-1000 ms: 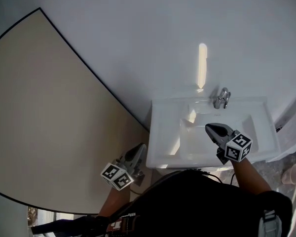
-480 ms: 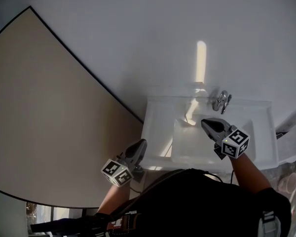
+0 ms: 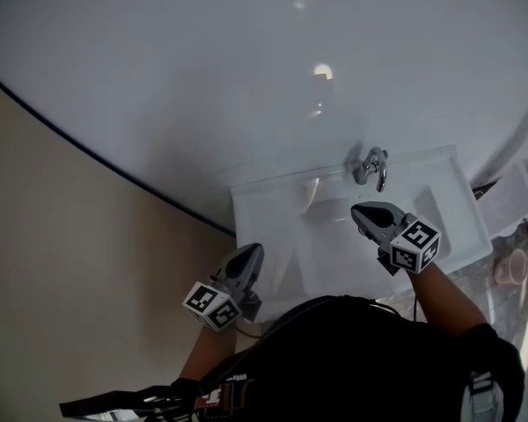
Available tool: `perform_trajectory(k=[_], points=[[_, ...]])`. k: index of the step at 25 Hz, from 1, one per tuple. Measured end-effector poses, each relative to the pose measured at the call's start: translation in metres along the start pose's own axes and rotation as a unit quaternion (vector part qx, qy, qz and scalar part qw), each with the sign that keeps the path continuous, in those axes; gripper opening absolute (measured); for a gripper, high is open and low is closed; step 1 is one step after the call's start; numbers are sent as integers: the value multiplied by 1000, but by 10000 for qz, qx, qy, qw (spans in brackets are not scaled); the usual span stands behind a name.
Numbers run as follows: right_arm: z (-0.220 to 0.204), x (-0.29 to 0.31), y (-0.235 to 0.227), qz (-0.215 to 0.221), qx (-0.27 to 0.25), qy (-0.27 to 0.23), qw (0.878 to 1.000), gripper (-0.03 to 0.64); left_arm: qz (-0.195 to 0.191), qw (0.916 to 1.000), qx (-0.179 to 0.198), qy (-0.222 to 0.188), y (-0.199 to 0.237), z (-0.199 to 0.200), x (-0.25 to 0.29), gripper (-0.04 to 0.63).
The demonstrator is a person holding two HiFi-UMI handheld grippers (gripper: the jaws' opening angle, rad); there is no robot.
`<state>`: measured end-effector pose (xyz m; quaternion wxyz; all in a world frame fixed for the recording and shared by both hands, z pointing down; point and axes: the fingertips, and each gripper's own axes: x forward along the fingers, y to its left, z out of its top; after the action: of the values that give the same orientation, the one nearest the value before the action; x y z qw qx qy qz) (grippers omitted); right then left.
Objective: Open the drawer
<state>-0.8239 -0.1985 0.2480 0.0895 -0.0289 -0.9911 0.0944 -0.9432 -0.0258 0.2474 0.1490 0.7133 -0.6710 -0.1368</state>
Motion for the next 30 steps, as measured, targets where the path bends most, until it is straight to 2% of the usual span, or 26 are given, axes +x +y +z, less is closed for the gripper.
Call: perform_trajectory(k=[8, 13, 19, 24, 30], points=[[-3, 20, -11, -1114, 195, -187, 9934, 2, -925, 9949, -152, 377, 54, -3, 24, -9], [-15, 5, -27, -1734, 456, -223, 9836, 2, -1392, 9878, -263, 649, 54, -15, 50, -9], [-25, -43, -45, -2131, 560, -323, 9749, 2, -1795, 9791, -204, 939, 20, -39, 81, -9], [-38, -106, -75, -2314, 674, -447, 9695, 2, -1983, 9735, -59, 1135, -32, -65, 120, -9], [-73, -193, -114, -2550, 805, -489, 9623, 2, -2169, 9653, 54, 1452, -107, -111, 168, -9]])
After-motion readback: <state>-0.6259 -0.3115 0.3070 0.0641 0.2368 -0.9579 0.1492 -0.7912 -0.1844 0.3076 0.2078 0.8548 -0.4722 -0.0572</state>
